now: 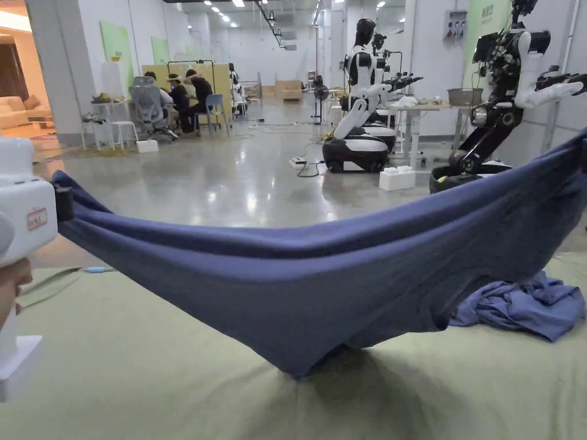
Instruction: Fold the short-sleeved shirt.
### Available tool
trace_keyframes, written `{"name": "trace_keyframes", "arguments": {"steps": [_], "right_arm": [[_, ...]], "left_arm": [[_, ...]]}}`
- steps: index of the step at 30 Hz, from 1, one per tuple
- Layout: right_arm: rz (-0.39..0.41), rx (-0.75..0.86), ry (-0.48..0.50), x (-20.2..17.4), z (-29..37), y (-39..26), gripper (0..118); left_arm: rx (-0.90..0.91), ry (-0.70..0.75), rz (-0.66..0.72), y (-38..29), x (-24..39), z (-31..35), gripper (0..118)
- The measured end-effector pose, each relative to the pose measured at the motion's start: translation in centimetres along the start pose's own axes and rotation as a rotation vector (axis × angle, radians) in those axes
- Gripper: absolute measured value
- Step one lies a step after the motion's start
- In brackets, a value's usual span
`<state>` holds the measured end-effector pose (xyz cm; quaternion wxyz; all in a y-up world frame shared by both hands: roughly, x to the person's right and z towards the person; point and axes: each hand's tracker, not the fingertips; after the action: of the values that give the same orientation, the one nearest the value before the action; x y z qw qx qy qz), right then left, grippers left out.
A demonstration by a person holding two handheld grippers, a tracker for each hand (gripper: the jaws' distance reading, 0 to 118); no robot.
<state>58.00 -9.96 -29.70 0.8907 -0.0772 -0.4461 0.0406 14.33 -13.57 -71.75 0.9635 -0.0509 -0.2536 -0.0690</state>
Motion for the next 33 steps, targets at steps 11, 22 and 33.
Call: {"name": "trace_keyframes", "arguments": {"steps": [11,22,33], "right_arm": [[-0.002,-0.101,-0.010,0.9,11.3,-11.9,6],[0.173,-0.204,0.096,5.5,32.2,-18.9,6],[0.136,-0.425,0.122,6.3,42.9,-29.1,6]], "left_arm": [[-0.170,-0.013,-0.011,-10.6,-0.1,11.6,0],[-0.304,-0.145,0.027,-17.3,-6.4,26.6,0],[-0.420,-0.223,0.022,-25.2,-9.3,35.2,1]]}}
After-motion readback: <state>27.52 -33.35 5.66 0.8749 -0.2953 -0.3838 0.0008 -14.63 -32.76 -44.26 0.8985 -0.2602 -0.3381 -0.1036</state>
